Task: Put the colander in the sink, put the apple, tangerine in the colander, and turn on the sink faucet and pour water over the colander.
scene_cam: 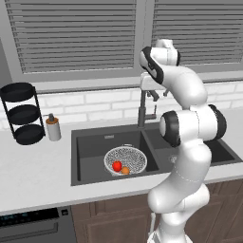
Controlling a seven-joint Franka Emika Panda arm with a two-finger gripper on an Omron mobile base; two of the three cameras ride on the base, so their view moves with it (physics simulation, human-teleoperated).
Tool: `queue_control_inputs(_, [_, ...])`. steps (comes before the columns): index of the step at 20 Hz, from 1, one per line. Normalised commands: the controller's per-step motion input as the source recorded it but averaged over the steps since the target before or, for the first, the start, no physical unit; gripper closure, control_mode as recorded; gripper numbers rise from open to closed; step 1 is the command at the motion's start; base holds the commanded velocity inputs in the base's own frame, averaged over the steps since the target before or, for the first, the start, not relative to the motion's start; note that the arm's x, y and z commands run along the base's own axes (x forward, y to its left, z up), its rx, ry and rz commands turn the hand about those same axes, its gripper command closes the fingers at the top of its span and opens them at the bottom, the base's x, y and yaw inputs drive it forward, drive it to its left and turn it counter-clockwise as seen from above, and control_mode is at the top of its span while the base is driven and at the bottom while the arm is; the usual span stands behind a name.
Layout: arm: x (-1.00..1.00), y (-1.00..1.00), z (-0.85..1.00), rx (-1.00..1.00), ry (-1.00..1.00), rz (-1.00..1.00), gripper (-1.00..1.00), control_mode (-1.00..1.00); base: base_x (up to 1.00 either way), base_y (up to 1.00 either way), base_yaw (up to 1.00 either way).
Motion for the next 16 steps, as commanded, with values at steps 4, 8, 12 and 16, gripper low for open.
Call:
queue_control_inputs(4, [-0.18, 0.0, -0.05, 0.0, 0.01, 0.0, -1.0, -1.0, 0.0, 0.0, 0.0])
queue_control_inputs(8, [0.01, 0.0, 0.0, 0.0, 0.02, 0.0, -1.0, -1.0, 0.0, 0.0, 0.0])
queue_control_inputs(12, [0.06, 0.01, -0.05, 0.0, 0.01, 0.0, -1.0, -1.0, 0.0, 0.0, 0.0])
queue_control_inputs(16, [0.04, 0.07, -0.09, 0.0, 0.01, 0.0, -1.0, -1.0, 0.0, 0.0, 0.0])
